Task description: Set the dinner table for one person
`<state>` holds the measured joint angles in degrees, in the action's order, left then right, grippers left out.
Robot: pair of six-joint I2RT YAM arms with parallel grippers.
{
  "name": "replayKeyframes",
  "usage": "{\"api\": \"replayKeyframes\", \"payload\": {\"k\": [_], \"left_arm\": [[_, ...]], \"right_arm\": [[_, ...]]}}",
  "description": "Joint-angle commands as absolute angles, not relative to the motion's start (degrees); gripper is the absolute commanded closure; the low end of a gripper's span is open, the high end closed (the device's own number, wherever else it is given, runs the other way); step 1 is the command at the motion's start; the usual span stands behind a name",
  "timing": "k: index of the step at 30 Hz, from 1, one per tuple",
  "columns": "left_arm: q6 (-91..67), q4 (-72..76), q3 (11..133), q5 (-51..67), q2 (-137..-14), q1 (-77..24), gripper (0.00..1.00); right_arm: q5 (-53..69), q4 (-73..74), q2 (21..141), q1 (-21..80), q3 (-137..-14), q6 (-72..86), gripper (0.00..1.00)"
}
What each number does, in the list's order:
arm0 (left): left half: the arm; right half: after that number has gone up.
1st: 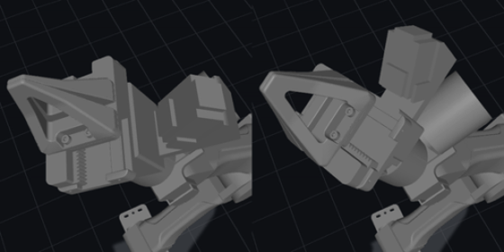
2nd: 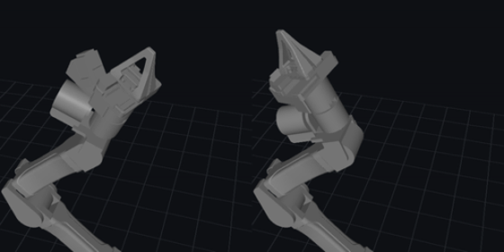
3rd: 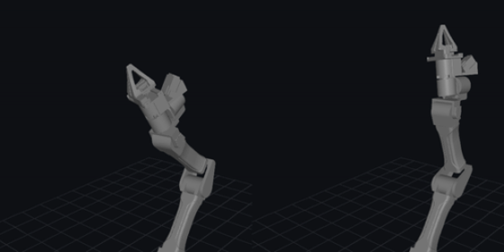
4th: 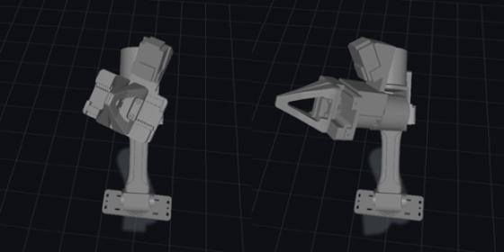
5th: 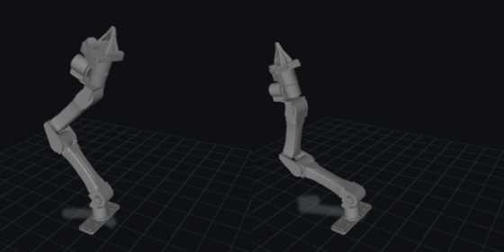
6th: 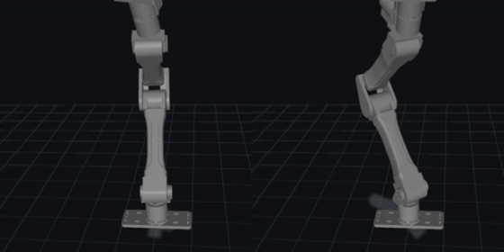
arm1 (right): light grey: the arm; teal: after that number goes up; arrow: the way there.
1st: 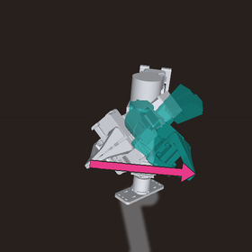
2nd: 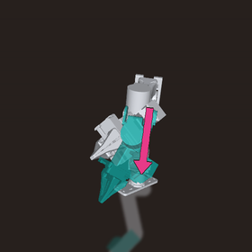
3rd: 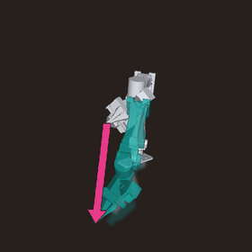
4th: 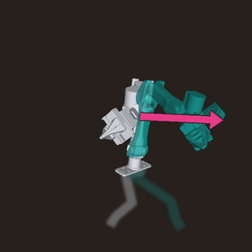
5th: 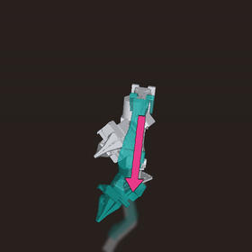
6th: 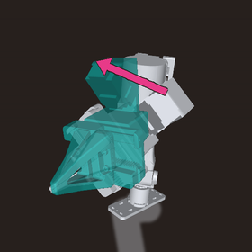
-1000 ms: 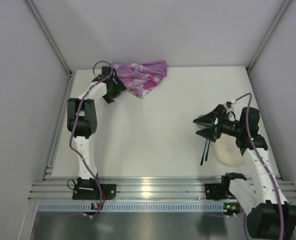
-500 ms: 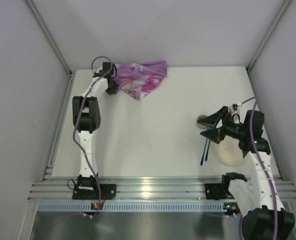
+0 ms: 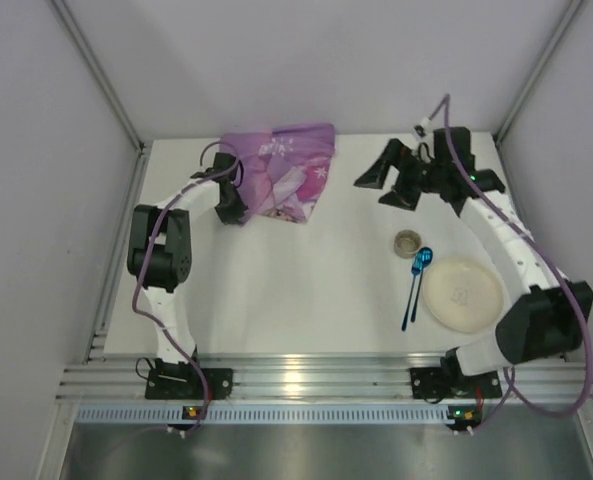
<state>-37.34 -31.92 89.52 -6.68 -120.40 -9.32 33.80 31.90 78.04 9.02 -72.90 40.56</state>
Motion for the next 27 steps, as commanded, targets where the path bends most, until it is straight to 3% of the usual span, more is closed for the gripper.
{"api": "replayKeyframes", "payload": {"k": [1, 12, 16, 27], "left_arm": [[-33.3, -34.4, 80.2, -6.5, -110.5, -9.2, 1.00], [-33.3, -36.0, 55.7, -2.5, -87.1, -10.3, 1.00], [-34.2, -36.2, 51.9, -0.6, -84.6, -10.5, 1.00], [-35.2, -38.3, 48.9, -1.1, -82.0, -10.9, 1.00]], "right_arm": [[23.0, 38.8, 89.5, 17.9, -83.8, 33.0, 0.00], [22.3, 39.8, 120.1, 28.8, -109.9, 29.6, 0.02], [26.2, 37.4, 126.7, 30.2, -108.6, 31.7, 0.05], [28.7, 29.4, 129.2, 30.9, -101.4, 34.3, 0.16]]}}
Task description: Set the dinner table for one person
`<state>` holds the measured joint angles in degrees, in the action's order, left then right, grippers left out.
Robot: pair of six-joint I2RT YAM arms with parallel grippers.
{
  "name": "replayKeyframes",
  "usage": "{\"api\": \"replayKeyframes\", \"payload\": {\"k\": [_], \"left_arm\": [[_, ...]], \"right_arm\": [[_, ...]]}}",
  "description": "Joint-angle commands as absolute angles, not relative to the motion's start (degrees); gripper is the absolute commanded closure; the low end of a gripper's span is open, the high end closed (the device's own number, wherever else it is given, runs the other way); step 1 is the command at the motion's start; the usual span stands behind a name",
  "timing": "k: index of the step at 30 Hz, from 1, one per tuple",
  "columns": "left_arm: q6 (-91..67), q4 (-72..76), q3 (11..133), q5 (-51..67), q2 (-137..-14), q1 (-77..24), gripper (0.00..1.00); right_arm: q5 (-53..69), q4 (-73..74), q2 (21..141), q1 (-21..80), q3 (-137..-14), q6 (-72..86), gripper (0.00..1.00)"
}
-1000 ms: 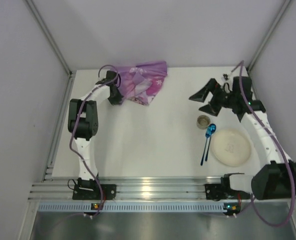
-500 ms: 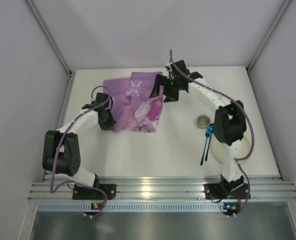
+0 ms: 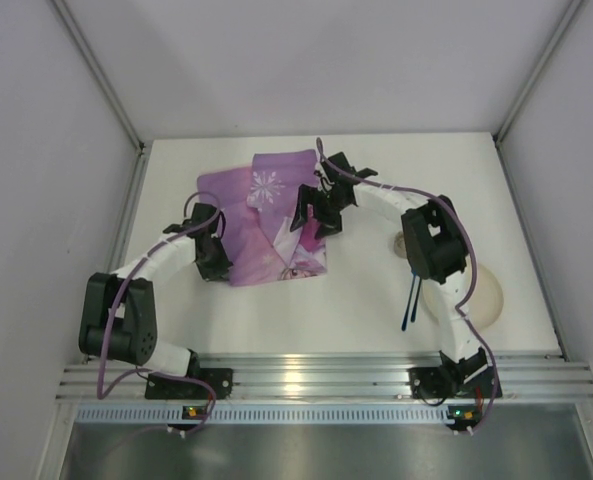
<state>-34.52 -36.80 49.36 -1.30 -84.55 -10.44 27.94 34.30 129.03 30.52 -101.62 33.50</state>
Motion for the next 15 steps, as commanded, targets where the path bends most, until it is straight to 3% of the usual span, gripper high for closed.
{"api": "replayKeyframes", "payload": {"k": [1, 15], "left_arm": [[-35.2, -38.4, 48.8, -1.2, -81.9, -11.1, 1.00], [-34.9, -40.1, 50.5, -1.9, -83.4, -12.6, 1.00]], "right_arm": [[28.7, 29.0, 129.3, 30.9, -101.5, 34.8, 0.16], [32.0, 23.7, 133.1, 31.2, -102.7, 41.3, 0.23]]}}
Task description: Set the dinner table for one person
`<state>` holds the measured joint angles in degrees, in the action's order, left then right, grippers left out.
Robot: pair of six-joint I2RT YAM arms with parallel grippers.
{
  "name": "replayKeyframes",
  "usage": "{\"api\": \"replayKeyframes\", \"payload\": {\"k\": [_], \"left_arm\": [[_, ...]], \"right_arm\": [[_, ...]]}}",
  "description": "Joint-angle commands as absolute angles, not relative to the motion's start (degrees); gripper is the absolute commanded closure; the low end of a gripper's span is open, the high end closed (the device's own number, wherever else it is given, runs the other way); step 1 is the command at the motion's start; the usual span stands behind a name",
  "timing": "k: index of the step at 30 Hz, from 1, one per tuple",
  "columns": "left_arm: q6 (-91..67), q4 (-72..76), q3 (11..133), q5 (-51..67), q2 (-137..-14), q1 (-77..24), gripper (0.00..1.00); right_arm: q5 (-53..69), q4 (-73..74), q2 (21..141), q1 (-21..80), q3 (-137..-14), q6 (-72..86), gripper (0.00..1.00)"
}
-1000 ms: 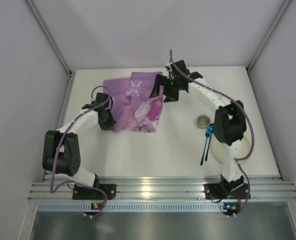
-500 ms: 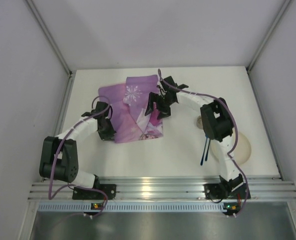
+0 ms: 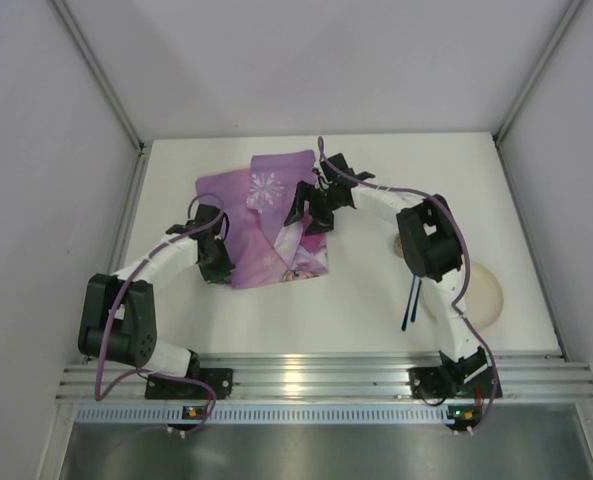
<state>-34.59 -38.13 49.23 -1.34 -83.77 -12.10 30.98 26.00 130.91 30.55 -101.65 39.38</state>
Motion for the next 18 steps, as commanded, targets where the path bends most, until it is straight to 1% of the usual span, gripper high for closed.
{"api": "replayKeyframes", "payload": {"k": [1, 4, 10, 13, 15, 16, 18], "left_arm": [[-34.8, -40.1, 50.5, -2.1, -83.5, -12.7, 1.00], [-34.8, -40.1, 50.4, -2.3, -83.5, -12.8, 1.00], [-34.5, -40.2, 51.1, -2.2, -84.6, -13.1, 1.00], [-34.5, -40.2, 51.4, -2.3, -85.3, -13.4, 1.00], [-34.6, -40.0, 51.7, -2.2, -86.0, -13.5, 1.00], [-34.6, -40.0, 51.8, -2.1, -86.1, -13.5, 1.00], [-34.6, -39.9, 52.0, -2.0, -86.5, -13.7, 1.00]], "right_arm": [[31.9, 23.6, 133.4, 31.2, -102.7, 41.3, 0.24], [31.9, 23.2, 134.1, 31.2, -103.0, 41.8, 0.26], [32.6, 22.6, 134.3, 31.6, -104.0, 43.2, 0.46], [33.1, 22.5, 133.9, 32.1, -104.7, 43.6, 0.59], [33.2, 22.4, 133.6, 32.6, -104.9, 43.6, 0.64], [33.2, 22.4, 133.4, 32.7, -104.9, 43.5, 0.69], [33.6, 22.3, 133.4, 33.0, -104.7, 43.5, 0.75]]}}
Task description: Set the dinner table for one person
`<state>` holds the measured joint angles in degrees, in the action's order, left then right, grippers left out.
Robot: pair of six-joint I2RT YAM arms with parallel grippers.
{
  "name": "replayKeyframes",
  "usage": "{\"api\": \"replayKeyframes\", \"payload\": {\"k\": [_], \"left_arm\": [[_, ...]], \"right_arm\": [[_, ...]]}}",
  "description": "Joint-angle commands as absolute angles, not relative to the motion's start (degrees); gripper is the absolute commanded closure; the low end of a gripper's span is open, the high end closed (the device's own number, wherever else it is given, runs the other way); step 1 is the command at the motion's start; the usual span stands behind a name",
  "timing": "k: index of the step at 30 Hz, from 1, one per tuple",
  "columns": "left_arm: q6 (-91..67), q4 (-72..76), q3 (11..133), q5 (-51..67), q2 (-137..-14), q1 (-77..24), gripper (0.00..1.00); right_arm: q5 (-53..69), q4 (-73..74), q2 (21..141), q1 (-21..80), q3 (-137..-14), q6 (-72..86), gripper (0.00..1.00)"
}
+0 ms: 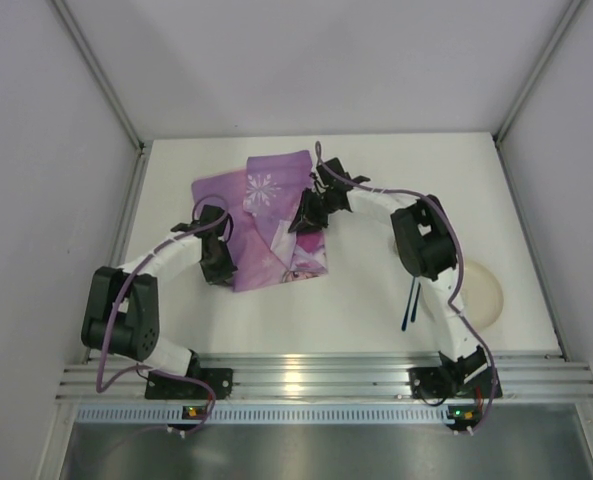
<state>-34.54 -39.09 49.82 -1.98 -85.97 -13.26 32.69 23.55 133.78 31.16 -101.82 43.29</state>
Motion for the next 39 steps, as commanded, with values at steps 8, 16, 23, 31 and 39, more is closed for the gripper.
{"api": "replayKeyframes", "payload": {"k": [8, 16, 23, 31, 39], "left_arm": [[-34.3, -39.7, 53.3, -2.5, -87.4, -13.8, 1.00], [-33.0, -39.4, 56.9, -3.1, -89.6, -13.8, 1.00], [-31.7, -36.7, 57.7, -1.8, -93.0, -13.8, 1.00], [-31.5, -35.2, 58.0, -0.6, -94.9, -13.8, 1.00], [-30.8, -36.5, 57.7, -2.6, -94.6, -13.7, 1.00]], "right_arm": [[34.3, 22.3, 132.6, 33.0, -104.5, 43.0, 1.00], [33.9, 22.6, 121.3, 24.4, -99.7, 43.5, 1.00], [25.1, 23.8, 90.5, 2.0, -62.4, 37.3, 1.00], [25.6, 22.1, 80.9, 2.5, -44.0, 38.2, 1.00], [24.1, 26.6, 84.5, 3.4, -50.0, 34.1, 1.00]]}}
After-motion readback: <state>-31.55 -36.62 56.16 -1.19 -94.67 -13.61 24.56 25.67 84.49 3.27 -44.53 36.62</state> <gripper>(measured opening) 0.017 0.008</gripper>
